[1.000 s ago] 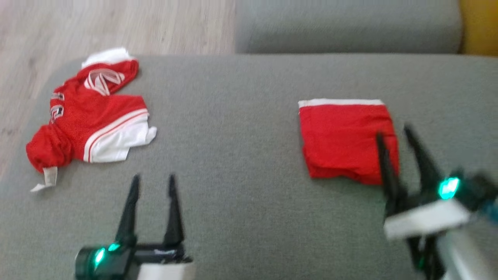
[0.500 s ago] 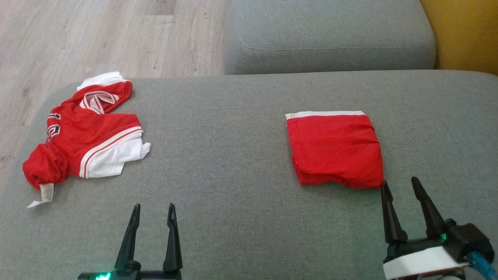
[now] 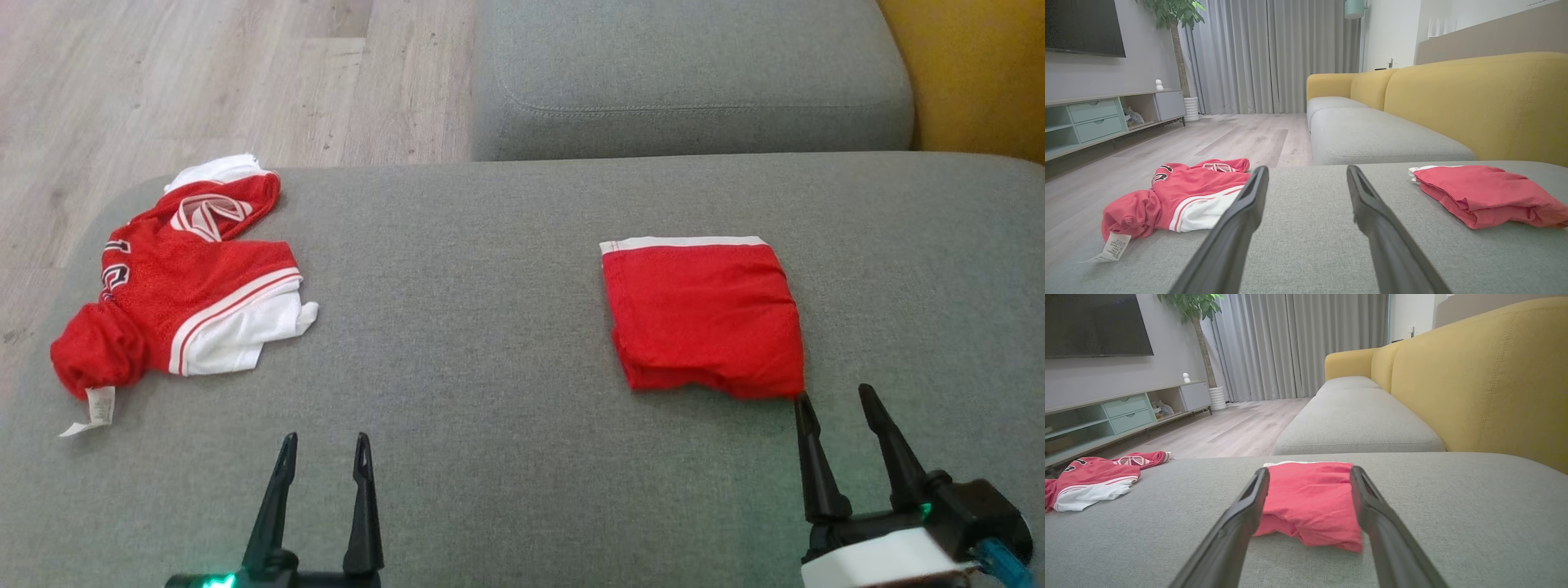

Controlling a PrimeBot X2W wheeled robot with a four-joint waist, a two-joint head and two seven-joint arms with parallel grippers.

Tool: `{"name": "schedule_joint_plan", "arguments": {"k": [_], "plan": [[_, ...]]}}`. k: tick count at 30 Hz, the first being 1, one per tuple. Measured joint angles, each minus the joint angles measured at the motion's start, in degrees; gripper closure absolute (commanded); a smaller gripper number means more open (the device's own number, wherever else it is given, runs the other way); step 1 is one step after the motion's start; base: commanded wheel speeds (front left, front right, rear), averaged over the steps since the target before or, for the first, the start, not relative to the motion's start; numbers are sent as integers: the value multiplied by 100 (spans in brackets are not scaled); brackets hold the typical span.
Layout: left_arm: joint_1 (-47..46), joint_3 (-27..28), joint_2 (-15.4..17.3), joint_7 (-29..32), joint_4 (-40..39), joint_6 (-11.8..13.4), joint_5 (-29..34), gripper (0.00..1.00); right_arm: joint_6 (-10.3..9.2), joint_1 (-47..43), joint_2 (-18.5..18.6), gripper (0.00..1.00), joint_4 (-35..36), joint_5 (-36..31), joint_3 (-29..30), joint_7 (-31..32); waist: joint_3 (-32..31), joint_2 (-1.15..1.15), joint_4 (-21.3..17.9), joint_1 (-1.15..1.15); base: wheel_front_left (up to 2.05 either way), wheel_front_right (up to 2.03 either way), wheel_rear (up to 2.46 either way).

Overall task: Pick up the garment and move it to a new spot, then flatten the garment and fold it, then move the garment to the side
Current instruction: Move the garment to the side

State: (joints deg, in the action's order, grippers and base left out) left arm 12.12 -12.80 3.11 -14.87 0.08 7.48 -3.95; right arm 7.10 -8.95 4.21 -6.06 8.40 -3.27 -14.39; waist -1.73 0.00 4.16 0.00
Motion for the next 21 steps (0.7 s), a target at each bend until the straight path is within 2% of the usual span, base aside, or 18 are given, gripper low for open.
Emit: {"name": "schedule_joint_plan", "arguments": {"k": [4,13,21], "plan": [[1,-3,8,0,19,-98,131,0,0,3,-2,0,-1,3,-4,0,-6,0,-29,0,0,0,0],[1,-30,8,0,31,-93,219,0,0,4,57,0,-92,62,-250,0,39,0,-53,0,0,0,0],[-139,-189,8,0,-169,-36,349,0,0,321,220,0,-280,21,-92,0,425,0,-16,0,0,0,0]]}}
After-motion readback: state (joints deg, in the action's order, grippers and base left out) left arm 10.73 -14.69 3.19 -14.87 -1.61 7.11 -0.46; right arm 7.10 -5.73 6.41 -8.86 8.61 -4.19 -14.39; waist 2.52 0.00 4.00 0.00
